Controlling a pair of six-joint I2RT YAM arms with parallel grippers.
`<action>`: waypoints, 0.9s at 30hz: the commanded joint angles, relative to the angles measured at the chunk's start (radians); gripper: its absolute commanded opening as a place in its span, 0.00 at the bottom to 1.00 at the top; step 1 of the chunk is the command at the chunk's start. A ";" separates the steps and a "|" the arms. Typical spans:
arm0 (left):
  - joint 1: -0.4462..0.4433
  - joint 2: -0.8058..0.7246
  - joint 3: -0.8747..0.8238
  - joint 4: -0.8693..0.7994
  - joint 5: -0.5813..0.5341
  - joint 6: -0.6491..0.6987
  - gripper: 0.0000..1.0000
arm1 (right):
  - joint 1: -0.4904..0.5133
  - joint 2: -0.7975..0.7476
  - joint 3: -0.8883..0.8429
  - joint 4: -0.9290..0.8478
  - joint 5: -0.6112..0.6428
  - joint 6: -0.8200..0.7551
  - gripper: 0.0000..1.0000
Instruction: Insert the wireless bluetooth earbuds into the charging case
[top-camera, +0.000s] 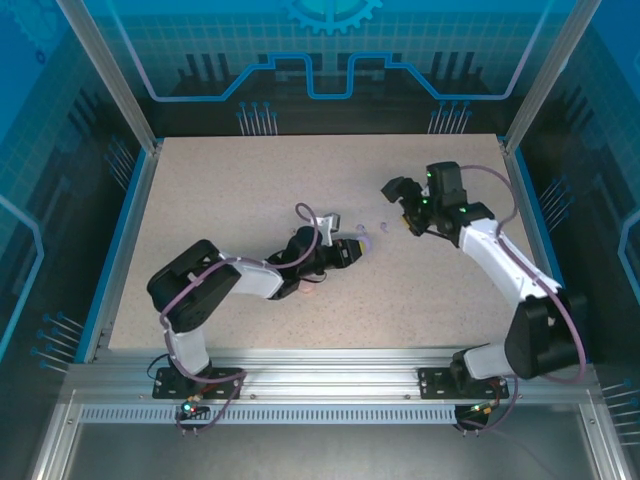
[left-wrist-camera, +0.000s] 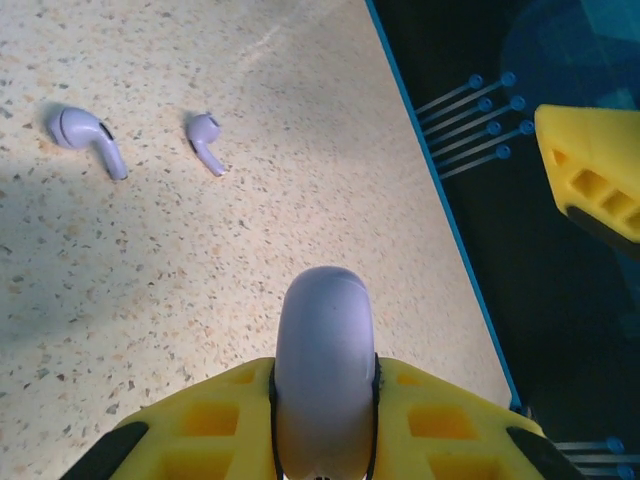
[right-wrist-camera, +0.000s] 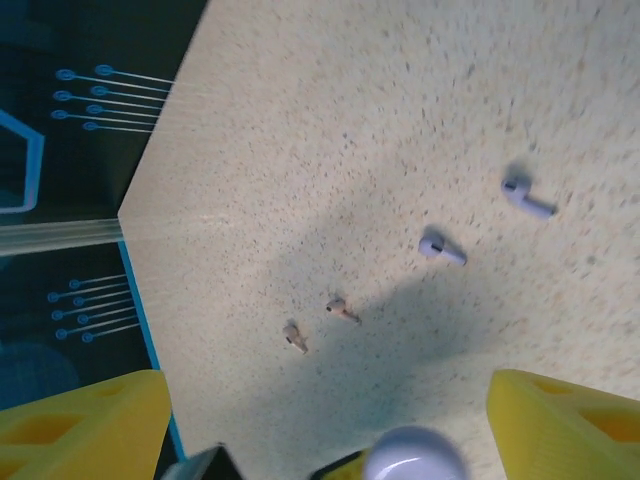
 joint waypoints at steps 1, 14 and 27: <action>0.065 -0.084 -0.019 -0.070 0.211 0.092 0.00 | -0.037 -0.070 -0.128 0.048 -0.035 -0.222 0.84; 0.167 -0.152 0.076 -0.295 0.515 0.191 0.00 | 0.011 -0.175 -0.490 0.580 -0.378 -0.377 0.84; 0.167 -0.153 0.081 -0.275 0.502 0.169 0.00 | 0.112 -0.020 -0.412 0.580 -0.339 -0.400 0.81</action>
